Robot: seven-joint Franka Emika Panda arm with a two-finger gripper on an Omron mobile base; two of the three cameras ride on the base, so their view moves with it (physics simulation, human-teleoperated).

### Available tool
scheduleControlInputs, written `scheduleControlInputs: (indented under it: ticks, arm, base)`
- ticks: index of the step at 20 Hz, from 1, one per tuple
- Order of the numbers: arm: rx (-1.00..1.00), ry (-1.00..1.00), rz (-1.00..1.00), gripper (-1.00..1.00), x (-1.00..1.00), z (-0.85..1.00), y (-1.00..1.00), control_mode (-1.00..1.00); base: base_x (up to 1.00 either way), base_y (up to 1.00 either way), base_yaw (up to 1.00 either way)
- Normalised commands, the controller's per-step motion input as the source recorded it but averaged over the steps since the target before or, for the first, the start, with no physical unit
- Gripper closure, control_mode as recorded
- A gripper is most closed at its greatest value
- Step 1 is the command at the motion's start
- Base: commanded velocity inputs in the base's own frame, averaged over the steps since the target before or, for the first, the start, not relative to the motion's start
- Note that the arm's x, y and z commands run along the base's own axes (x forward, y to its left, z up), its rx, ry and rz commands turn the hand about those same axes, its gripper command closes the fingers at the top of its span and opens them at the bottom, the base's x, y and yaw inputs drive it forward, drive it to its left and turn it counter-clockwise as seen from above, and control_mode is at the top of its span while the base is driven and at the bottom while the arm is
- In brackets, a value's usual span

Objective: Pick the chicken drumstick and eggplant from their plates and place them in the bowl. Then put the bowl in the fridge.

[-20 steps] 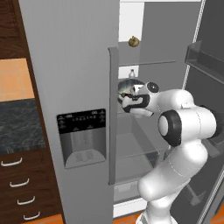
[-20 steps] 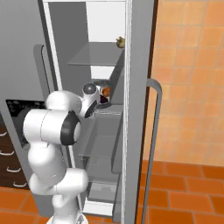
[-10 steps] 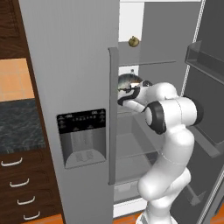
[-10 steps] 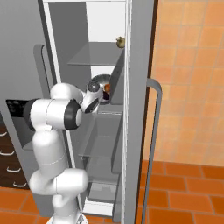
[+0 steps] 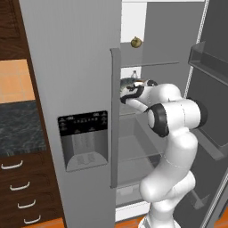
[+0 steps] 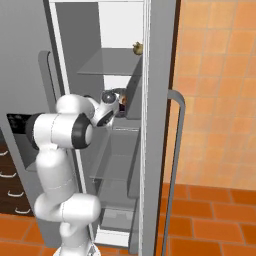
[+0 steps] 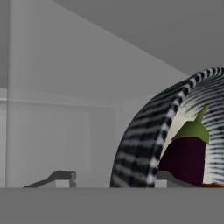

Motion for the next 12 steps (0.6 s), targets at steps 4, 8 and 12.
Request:
scheduleControlInputs:
  ticks: [4,8,12]
  arm:
    - [0.0,-0.07,0.01,-1.0,-0.19,0.5,0.0,-1.0]
    - [0.0,-0.13,0.02,-1.0,-0.96,0.62,0.0,-1.0]
    - [0.0,-0.01,0.0,-1.0,-1.0,0.68,0.01,-1.0]
  base:
    - [0.0,0.0,0.0]
    - [0.0,0.0,0.0]
    - [0.0,0.0,0.0]
